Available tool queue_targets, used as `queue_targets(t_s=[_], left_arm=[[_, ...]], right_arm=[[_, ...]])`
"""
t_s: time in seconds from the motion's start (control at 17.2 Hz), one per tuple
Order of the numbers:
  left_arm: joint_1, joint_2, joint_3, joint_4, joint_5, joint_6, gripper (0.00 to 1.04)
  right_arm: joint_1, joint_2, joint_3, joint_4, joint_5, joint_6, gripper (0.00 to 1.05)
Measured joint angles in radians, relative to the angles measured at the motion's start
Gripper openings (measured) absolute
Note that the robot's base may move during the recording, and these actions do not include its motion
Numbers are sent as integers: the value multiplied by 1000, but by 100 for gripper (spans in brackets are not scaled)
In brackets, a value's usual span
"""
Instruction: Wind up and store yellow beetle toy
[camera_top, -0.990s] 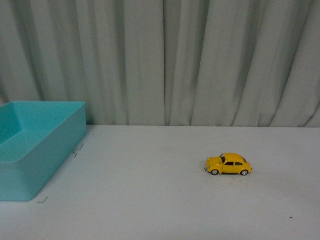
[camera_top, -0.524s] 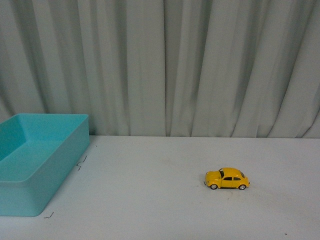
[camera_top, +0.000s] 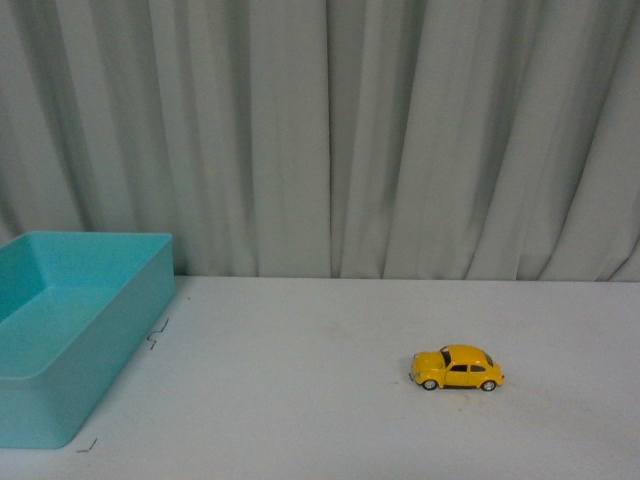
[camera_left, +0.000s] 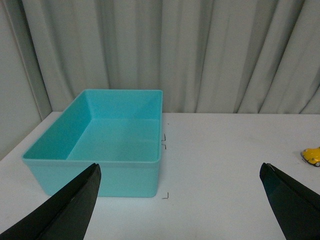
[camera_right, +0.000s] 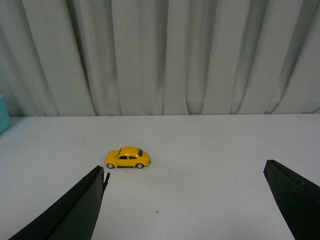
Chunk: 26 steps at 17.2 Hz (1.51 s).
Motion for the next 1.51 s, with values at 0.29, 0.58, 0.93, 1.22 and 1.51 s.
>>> queue_targets(t_s=[0.29,0.58,0.93,1.22,1.51], left_arm=[[0,0,0,0,0,0,98],[0,0,0,0,0,0,98],[0,0,0,0,0,0,98],[0,0,0,0,0,0,98],[0,0,0,0,0,0,98]], right_arm=[[0,0,0,0,0,0,98],[0,1,0,-2,0,0,98],[0,1,0,-2,0,0,98],[0,1,0,-1,0,0,98],[0,1,0,-1,0,0,98]])
